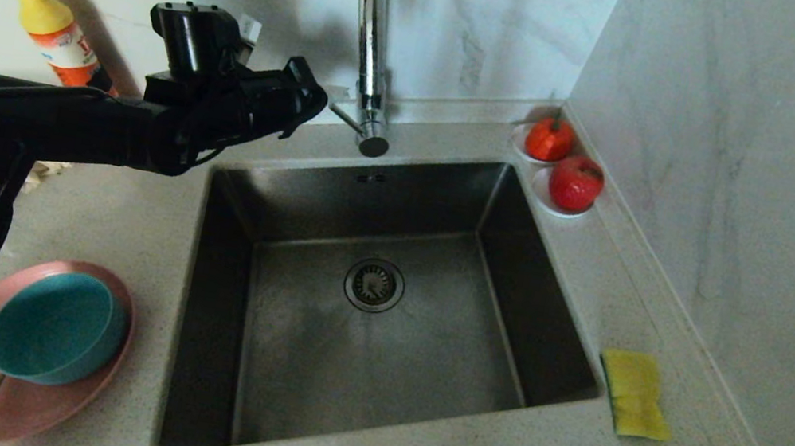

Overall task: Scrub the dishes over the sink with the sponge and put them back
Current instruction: Turn on the faucet

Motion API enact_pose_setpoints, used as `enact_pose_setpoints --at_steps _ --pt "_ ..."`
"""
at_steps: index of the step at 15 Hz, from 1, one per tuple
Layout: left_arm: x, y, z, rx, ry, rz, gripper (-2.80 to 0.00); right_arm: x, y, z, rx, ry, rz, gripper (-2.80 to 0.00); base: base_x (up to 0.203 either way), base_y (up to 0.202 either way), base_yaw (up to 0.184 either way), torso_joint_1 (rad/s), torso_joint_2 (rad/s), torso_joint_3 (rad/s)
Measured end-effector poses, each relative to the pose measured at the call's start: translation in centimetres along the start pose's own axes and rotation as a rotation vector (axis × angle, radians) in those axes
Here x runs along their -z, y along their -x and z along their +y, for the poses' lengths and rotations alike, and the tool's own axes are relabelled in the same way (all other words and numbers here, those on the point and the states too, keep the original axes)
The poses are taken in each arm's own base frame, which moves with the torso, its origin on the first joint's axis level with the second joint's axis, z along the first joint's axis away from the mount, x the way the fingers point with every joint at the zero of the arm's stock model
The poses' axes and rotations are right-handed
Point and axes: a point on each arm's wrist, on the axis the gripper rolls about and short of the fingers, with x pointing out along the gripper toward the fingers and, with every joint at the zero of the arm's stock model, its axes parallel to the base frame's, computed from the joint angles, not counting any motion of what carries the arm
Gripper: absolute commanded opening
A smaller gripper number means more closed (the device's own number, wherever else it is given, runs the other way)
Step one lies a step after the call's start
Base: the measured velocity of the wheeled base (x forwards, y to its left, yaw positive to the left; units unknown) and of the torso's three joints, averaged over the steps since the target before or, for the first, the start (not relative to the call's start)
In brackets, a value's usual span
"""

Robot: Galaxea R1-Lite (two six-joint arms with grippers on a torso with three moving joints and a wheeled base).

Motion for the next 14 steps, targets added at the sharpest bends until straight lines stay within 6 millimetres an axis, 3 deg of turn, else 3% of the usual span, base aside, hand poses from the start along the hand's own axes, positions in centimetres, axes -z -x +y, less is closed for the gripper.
enact_pose_setpoints --at_steps 10,14 --pt "1.6 0.8 0.2 -0.034 0.011 0.047 -2.8 0.0 0.0 0.0 0.0 0.0 0.001 -2.8 0.0 0.0 0.0 0.0 0.0 0.0" --pt "1.2 0.8 -0.1 -0.026 0.003 0.032 -2.8 0.0 0.0 0.0 0.0 0.0 0.001 -2.8 0.0 0.0 0.0 0.0 0.0 0.0"
